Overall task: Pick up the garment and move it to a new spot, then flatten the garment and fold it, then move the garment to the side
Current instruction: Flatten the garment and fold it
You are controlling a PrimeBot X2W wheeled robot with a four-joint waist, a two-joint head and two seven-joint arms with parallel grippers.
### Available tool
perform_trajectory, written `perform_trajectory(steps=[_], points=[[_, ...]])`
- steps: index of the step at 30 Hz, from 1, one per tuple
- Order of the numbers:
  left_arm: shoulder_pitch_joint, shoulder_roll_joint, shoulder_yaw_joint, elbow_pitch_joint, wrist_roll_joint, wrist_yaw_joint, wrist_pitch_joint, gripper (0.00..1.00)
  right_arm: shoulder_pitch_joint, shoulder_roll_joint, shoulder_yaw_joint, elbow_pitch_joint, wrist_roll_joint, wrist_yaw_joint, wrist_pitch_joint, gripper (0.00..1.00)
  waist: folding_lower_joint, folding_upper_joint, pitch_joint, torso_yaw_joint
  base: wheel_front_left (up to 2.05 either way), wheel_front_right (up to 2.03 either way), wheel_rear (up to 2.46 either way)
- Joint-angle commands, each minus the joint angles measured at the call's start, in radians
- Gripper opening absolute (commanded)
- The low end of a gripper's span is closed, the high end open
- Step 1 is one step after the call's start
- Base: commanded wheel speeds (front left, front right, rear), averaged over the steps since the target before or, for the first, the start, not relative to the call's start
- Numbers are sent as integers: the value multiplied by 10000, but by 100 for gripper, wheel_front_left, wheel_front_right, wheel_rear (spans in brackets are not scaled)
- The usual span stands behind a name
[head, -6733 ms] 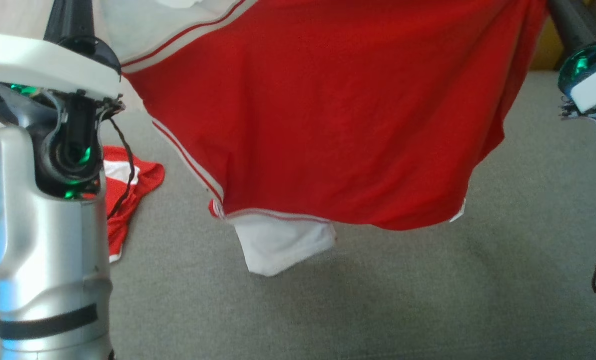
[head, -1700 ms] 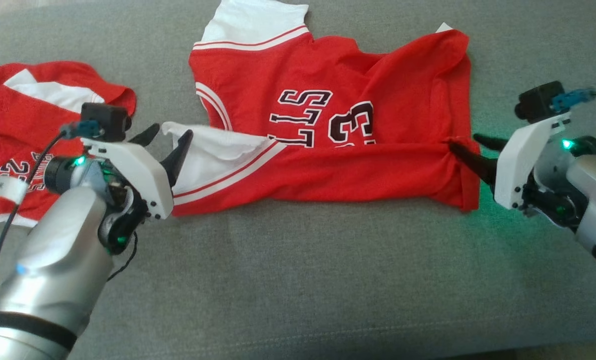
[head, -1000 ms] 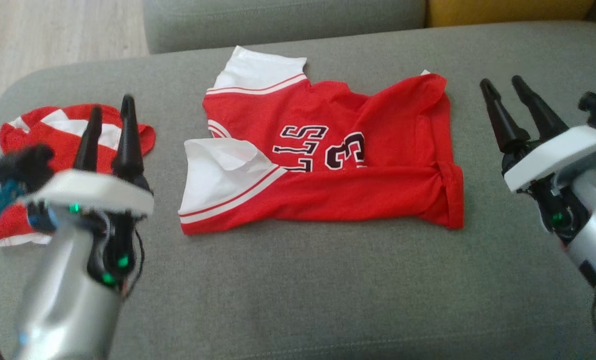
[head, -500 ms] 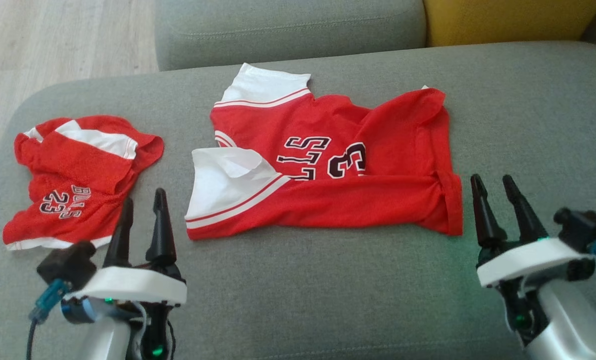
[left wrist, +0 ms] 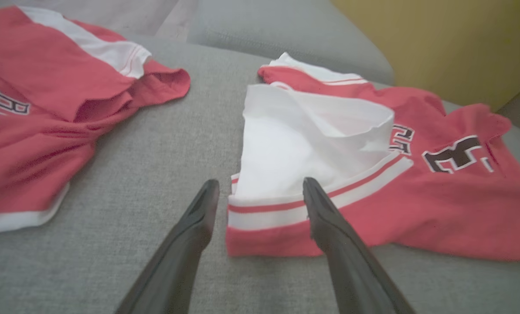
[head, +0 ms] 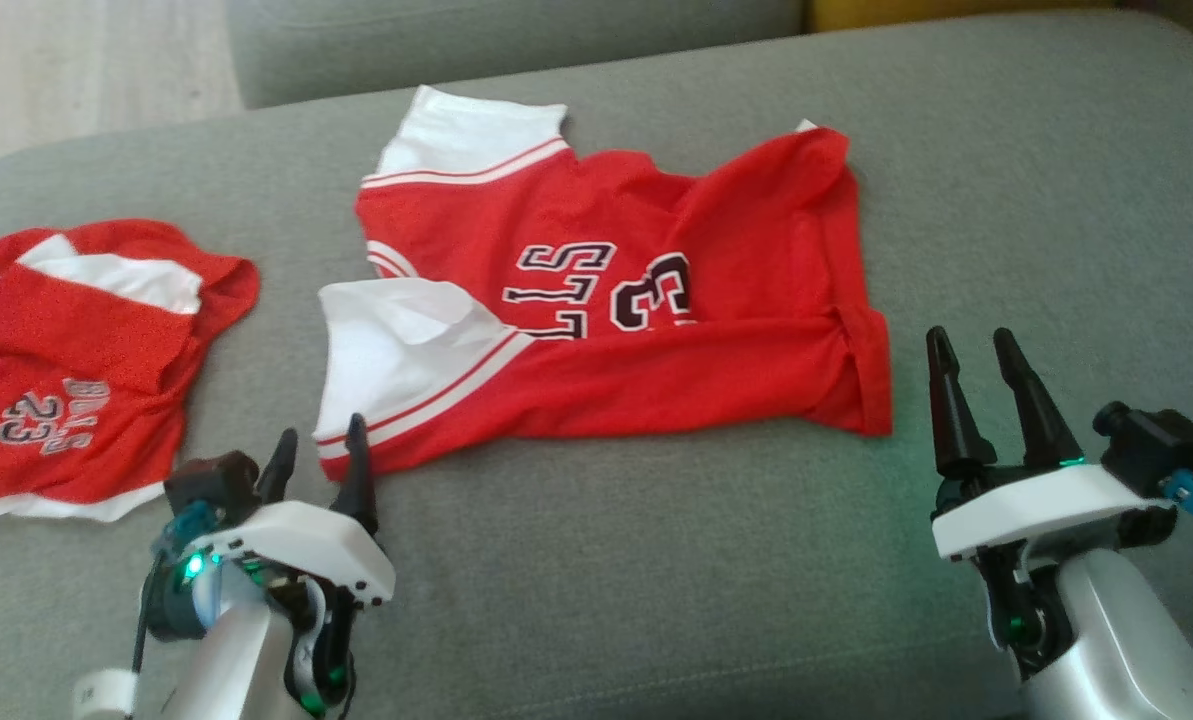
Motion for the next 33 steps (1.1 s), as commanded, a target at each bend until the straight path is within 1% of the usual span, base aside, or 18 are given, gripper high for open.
perform_trajectory(steps=[1,4,7,11,12,15,19,20,21,22,24,28,33], points=[[-493,260,305,-29,86,80,16,100,-126,70,127,-421,-88,-7,25,100,0,0,168,-187,0,0,0],[-770,374,289,714,184,244,175,100,-114,117,66,-563,-147,-7,92,100,0,0,285,-327,0,0,0],[-1050,505,347,1320,283,461,115,100,-106,145,38,-672,-178,-7,145,100,0,0,367,-431,0,0,0],[-1385,597,282,2061,321,461,254,100,-110,187,17,-784,-217,-7,195,100,0,0,466,-526,0,0,0],[-1385,597,282,2061,321,461,254,100,-110,187,17,-784,-217,-7,195,100,0,0,466,-526,0,0,0],[-1593,608,119,2498,336,262,452,100,-125,215,-2,-834,-253,-7,227,100,0,0,535,-590,0,0,0],[-1774,526,-131,2919,294,-158,702,100,-143,268,-196,-786,-369,-7,265,100,0,0,610,-618,0,0,0],[-1800,494,-193,3007,267,-287,782,60,-147,296,-268,-747,-408,-7,288,100,0,0,620,-611,0,0,0],[-1827,468,-240,3070,245,-390,812,24,-153,331,-329,-692,-446,-7,335,100,0,0,627,-597,0,0,0],[-1853,454,-282,3113,241,-462,797,0,-161,374,-380,-609,-495,-7,417,100,0,0,630,-576,0,0,0],[-1937,436,-250,3081,200,-503,539,0,-200,483,-448,-435,-582,-7,592,100,0,0,635,-497,0,0,0],[-2113,446,-112,2768,181,-416,-171,0,-363,731,-575,44,-701,-7,981,100,0,0,637,-264,0,0,0],[-2175,441,-142,2120,276,-472,-538,0,-735,948,-735,1060,-766,-7,1471,100,0,0,688,44,0,0,0]])
